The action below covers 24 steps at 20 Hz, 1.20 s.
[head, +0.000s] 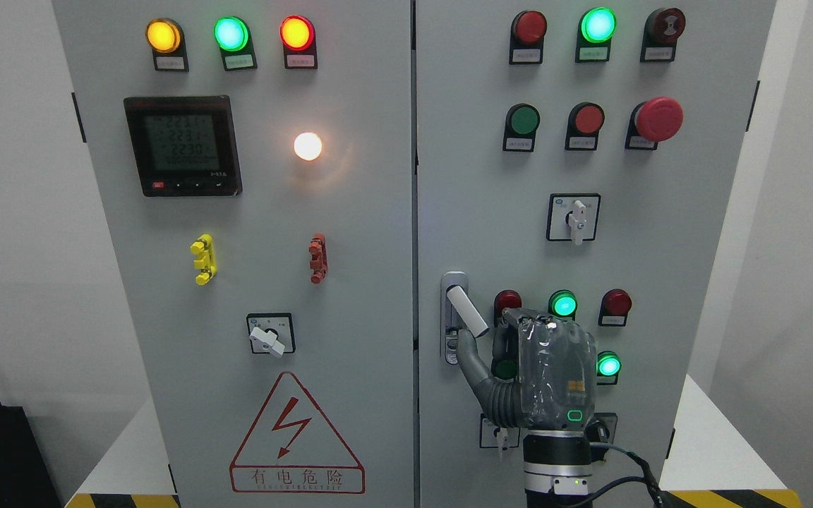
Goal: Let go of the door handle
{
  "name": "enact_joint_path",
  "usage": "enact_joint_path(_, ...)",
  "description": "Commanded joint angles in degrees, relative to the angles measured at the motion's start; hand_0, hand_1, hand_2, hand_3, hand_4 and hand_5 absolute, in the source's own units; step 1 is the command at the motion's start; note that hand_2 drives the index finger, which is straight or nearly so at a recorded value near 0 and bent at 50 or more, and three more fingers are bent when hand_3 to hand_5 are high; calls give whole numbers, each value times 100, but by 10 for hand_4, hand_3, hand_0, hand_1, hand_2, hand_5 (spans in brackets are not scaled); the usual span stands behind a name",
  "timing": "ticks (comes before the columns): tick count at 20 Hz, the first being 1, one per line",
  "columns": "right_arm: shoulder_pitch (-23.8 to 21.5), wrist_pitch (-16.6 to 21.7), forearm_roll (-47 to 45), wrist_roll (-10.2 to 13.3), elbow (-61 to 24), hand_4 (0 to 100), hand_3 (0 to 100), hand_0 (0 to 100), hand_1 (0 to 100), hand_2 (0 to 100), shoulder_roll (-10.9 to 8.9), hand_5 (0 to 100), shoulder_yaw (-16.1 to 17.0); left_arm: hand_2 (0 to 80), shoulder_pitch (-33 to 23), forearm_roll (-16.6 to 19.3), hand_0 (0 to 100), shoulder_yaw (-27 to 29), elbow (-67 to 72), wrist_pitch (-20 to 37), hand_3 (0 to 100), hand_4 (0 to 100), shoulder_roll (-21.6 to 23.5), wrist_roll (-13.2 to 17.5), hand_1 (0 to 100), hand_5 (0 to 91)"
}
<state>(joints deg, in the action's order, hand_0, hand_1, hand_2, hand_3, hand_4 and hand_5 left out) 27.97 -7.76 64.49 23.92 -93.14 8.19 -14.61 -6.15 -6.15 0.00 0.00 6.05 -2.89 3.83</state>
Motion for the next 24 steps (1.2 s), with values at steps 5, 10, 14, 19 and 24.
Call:
enact_joint_path(5, 7, -6, -7, -2, -11, 982, 1000, 394, 650, 885, -28, 1000, 99, 0, 9, 0, 120, -79, 114, 2, 0, 0, -2, 4, 389, 0)
enact_joint_path(10, 15, -6, -7, 7, -11, 984, 1000, 403, 648, 887, -28, 1000, 143, 0, 0, 0, 120, -79, 114, 2, 0, 0, -2, 4, 389, 0)
enact_joint_path(14, 15, -6, -7, -2, -11, 985, 1000, 408, 647, 888, -28, 1000, 152, 0, 0, 0, 120, -79, 114, 2, 0, 0, -2, 4, 389, 0)
enact_joint_path(19, 24, -6, -7, -2, -11, 986, 1000, 411, 647, 888, -37, 1000, 161, 0, 0, 0, 120, -79, 114, 2, 0, 0, -2, 4, 389, 0)
enact_joint_path(24, 24, 3, -7, 7, -37, 987, 1000, 409, 647, 889, -46, 1000, 196, 0, 0, 0, 120, -79, 114, 2, 0, 0, -2, 4, 389, 0)
